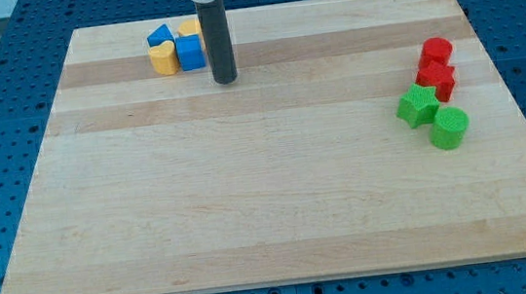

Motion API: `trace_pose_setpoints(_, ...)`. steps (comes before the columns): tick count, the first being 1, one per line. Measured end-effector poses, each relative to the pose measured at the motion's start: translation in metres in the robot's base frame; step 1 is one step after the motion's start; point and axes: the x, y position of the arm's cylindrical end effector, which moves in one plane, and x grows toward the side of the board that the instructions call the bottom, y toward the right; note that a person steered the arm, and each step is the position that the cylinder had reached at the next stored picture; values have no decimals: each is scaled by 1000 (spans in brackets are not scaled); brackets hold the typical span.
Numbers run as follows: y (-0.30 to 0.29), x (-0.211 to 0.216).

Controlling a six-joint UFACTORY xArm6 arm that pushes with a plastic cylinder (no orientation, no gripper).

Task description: Push the blue cube along with blue triangle up a bit

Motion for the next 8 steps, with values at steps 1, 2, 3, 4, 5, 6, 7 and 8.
trace_pose_setpoints(1,-4,0)
trace_pose_setpoints(2,-7,1)
trace_pose_setpoints(3,-45,1)
trace_pose_setpoints(4,-104,2)
trace_pose_setpoints(5,-162,3)
trace_pose_setpoints(6,-182,-14)
trace_pose_setpoints(7,-176,-56)
trace_pose_setpoints(8,-148,-91)
